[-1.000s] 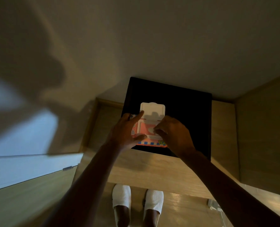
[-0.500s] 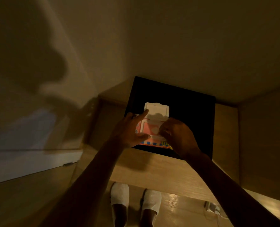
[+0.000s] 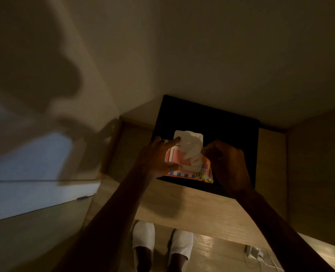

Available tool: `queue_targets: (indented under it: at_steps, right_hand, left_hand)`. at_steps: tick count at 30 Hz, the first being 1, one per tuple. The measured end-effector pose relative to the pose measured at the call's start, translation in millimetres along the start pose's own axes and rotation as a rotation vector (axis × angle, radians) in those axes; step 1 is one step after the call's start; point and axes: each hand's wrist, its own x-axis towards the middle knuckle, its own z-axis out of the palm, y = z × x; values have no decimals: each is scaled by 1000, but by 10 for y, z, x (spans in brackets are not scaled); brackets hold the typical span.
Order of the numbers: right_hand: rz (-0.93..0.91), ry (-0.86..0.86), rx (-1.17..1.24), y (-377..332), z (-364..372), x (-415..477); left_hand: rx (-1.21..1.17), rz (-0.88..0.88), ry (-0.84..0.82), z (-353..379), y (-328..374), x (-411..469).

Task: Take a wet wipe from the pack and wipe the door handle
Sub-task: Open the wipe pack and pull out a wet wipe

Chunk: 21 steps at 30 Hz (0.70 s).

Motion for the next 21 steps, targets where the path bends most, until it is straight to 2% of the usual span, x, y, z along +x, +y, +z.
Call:
queue_targets:
  at_steps: [4,8,10,14,18,21]
  right_hand:
    - [0,-12,95,45,84,-32]
    - [285,-44,445,26,131,47]
    - [370,-55,569,-20,152,89]
    - [433,-20,616,-30,240,209]
    - [378,-37,702,36,215,268]
    - [424,-14,686,68,233,242]
  left_hand:
    - [20,9,3,-7,10,-7]
    - [-43,6,-3,4,0,-24]
    - [-46,14,-9,-5,7,-28]
    - [-12,18,-4,-29,20,-28]
    - [-39,0,-10,-19,25,-41]
    - [-30,3,-5,-23,34,-36]
